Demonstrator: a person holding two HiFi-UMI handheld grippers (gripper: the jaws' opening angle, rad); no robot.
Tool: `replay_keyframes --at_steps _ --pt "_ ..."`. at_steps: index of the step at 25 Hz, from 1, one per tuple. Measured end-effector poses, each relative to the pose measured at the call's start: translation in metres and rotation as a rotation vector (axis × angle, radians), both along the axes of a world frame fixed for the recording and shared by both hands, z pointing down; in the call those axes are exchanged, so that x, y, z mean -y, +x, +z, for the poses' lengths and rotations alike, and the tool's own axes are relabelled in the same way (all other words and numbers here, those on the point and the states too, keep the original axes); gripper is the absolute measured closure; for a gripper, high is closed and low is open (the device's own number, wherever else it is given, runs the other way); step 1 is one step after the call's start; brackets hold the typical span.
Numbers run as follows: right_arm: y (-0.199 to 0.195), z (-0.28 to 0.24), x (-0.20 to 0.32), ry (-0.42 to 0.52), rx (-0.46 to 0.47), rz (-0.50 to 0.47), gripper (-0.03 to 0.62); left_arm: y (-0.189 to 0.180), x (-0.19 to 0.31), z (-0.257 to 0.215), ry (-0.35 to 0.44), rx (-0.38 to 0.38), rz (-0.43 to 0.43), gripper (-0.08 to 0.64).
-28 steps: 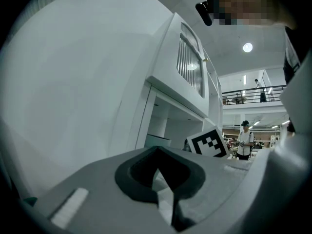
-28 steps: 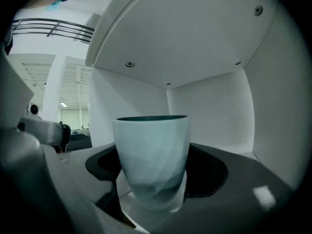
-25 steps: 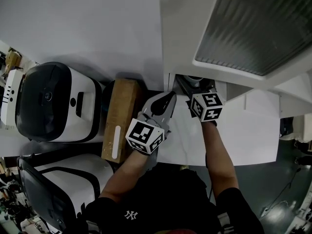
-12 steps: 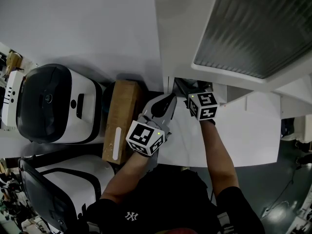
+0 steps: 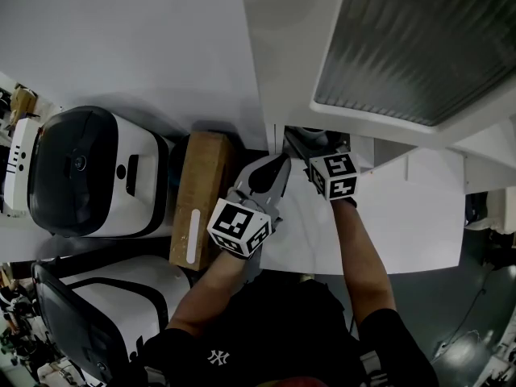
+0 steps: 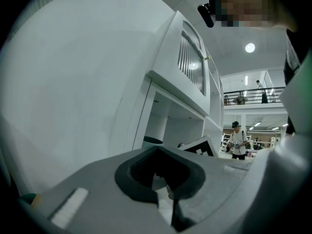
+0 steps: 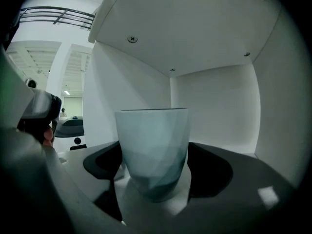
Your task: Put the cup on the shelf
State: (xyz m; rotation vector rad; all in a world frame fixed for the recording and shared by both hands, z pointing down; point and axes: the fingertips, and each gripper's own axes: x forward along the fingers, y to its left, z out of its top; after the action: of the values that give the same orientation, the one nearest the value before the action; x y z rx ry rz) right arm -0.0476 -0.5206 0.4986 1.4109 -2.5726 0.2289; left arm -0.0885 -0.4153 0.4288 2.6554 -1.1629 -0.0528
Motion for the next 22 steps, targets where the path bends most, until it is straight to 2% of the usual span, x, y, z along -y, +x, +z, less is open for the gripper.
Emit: replay_keyframes --at_steps 13,22 --pt "0.03 -0.007 -0.045 -0.04 0.047 0.006 0.158 0.011 -0.014 0.002 -0.017 -0.001 -0.025 0.56" --pt "0.039 -0.038 -0.108 -0.039 0.133 -0.057 0.294 0.028 -0.047 -0.005 -0.024 0.008 -0.051 0.56"
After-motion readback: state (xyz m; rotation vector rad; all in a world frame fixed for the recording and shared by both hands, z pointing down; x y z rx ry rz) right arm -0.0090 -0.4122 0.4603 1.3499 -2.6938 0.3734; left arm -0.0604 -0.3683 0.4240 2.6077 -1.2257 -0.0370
